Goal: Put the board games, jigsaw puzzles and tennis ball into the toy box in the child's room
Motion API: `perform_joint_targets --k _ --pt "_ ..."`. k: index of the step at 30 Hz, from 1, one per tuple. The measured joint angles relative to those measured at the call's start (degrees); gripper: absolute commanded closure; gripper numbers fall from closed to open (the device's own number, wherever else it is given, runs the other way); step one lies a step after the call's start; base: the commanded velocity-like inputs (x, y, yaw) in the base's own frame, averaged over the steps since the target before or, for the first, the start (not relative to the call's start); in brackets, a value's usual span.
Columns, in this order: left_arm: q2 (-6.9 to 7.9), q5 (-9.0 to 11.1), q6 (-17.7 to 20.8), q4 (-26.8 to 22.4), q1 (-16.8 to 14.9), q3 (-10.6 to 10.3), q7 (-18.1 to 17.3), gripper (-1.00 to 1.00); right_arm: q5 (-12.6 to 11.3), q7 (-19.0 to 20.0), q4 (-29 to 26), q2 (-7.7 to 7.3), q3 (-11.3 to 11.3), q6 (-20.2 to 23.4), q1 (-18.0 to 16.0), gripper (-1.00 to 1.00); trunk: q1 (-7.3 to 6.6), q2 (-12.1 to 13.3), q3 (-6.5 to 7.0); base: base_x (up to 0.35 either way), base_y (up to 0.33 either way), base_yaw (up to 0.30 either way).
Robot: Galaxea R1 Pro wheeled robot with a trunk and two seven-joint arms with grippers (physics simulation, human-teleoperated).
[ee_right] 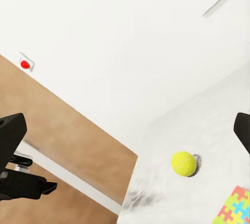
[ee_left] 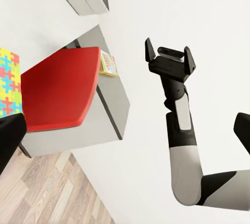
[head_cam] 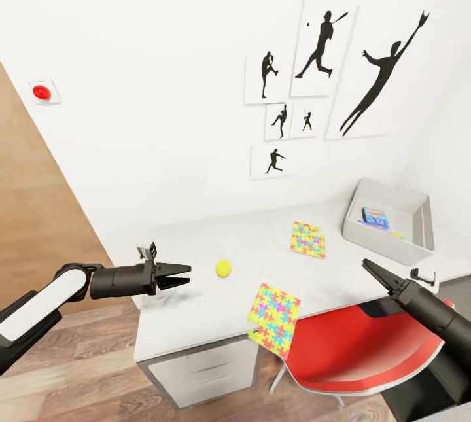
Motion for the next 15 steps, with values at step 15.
perform_joint_targets --k 15 --pt "-0.15 0.0 -0.1 0.0 0.0 0.0 0.0 -1.00 0.0 -0.5 -0.1 0.22 0.3 -0.2 0.0 -1.00 0.01 0.0 0.00 -0.029 -0.120 0.000"
